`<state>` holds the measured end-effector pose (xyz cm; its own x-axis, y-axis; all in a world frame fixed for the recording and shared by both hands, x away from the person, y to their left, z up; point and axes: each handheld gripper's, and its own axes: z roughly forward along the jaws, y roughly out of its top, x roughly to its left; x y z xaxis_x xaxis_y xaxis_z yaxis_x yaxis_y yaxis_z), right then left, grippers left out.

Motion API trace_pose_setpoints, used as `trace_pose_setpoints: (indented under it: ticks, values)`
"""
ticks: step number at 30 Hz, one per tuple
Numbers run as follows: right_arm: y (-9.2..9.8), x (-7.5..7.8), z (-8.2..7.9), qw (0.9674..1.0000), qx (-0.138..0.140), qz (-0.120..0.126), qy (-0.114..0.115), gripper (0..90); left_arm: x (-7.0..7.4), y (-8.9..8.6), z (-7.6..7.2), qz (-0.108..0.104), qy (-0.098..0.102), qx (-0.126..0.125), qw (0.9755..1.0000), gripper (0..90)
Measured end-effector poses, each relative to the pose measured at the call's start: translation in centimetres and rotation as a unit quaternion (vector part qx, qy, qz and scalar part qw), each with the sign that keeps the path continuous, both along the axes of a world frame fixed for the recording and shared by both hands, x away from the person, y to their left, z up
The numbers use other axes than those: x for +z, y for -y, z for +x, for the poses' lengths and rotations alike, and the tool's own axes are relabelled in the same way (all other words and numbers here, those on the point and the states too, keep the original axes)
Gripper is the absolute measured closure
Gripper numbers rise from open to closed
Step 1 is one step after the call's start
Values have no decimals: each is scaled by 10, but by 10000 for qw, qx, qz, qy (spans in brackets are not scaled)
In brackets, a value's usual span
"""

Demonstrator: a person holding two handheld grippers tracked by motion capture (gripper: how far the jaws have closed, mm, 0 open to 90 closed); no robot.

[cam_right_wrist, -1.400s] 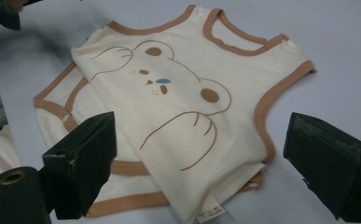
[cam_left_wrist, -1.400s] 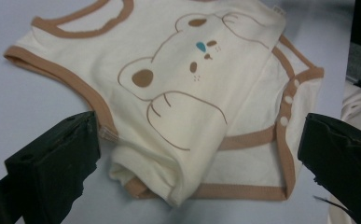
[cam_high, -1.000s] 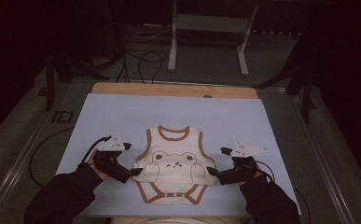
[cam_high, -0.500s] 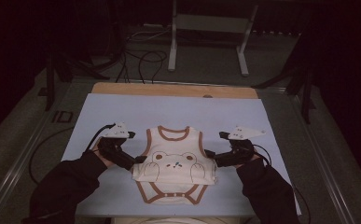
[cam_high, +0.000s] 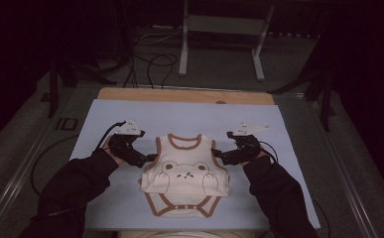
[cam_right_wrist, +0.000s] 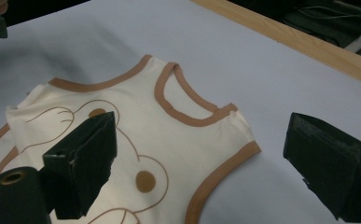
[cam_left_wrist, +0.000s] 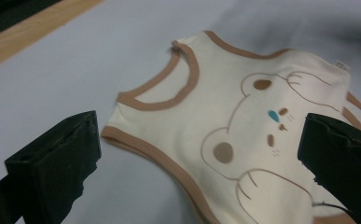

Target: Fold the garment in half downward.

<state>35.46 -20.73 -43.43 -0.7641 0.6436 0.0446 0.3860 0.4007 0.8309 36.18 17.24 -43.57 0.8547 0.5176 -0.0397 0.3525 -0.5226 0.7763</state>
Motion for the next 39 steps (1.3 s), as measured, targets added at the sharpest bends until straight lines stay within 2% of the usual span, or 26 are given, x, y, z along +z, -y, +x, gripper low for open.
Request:
trace_pose_setpoints:
  ticks: [2,8,11,20,22,24,30,33,39]
  values:
    - [-2,-2,5,10000,-1,-5,-37,96,-2,1,5,-25,-86,-13,10000,1]
    - [-4,-9,19,9999,-41,3,-111,98,-8,6,14,3,-144,-48,9999,1]
    - [-5,-12,27,9998,-78,50,-163,98,-13,11,22,-18,-275,-82,9996,1]
    - [-8,-19,47,9997,-84,-7,-246,103,-22,17,42,-31,-304,76,9995,1]
    - [-8,-21,49,9998,-152,-44,-144,118,-26,18,46,36,-330,116,9994,1]
    - [-8,-23,51,9996,-155,-76,-230,119,-30,19,49,106,-302,135,9994,1]
    - [-8,-33,59,9991,-126,-146,-388,119,-40,20,59,124,-354,262,9990,2]
    - [-8,-39,63,9985,-110,-103,-528,119,-45,21,63,205,-358,282,9988,3]
    - [-11,-52,69,9971,-208,-266,-678,122,-55,20,72,227,-461,469,9976,23]
